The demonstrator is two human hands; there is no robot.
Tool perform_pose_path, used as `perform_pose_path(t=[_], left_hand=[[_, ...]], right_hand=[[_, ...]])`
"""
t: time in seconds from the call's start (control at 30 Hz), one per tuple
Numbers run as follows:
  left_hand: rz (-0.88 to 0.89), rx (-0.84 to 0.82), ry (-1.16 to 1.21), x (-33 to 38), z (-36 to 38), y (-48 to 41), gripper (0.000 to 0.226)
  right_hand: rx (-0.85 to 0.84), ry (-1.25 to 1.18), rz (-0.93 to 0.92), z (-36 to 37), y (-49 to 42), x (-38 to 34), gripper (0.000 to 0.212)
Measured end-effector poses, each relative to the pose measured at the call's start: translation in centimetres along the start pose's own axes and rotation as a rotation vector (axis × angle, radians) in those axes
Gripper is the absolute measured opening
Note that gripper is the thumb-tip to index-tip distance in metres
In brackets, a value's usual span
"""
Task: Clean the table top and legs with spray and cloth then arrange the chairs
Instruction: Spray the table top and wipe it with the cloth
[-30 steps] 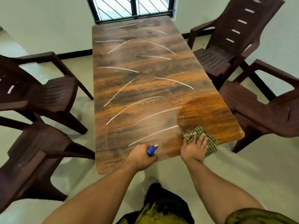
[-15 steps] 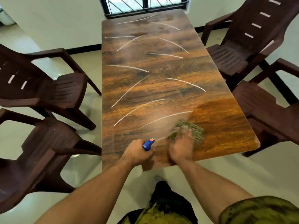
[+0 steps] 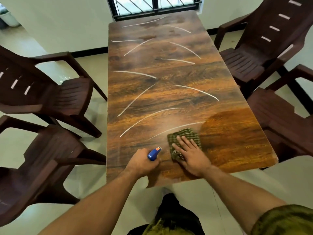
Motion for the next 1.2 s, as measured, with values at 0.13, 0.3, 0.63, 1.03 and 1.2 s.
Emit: perform_pose_path(t=[0.13,0.3,0.63,1.03,1.2], left_hand=[[0.002,0.016,0.038,0.4,-0.7,-1.0,0.018],[-0.005,0.056,0.043,1.1,-1.4,-2.2,0.019],[-0.094,0.053,0.052,0.7,-0.7,-2.6,0.023],[-0.220,0.255,0.063,-5.6,-4.8,2.9,0.037],[-0.240,0.252,0.127,-8.9,-5.6,5.6,0.033]], right_hand=[[0.094,-0.076,0.410,-4.0,-2.0,11.0,0.063],[0.071,-0.093,0.470,-3.5,-6.0,5.7,0.069],[0.269,-0.246,0.840,-5.9,-0.8,16.2,0.063],[-0.149,0.121,-0.670,4.6,-0.2,-13.2,0.063],[0.066,0.014,0.041,-0.1,-3.8,-2.5,0.063]])
Point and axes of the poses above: each hand's wrist, its own y-axis away from the middle knuckle, its own z-axis out of the palm, x = y × z, the point moved 10 cm from there along -y, towards the middle knuckle, and after that the axes turned 2 degrees about z, right-handed, at the moved point
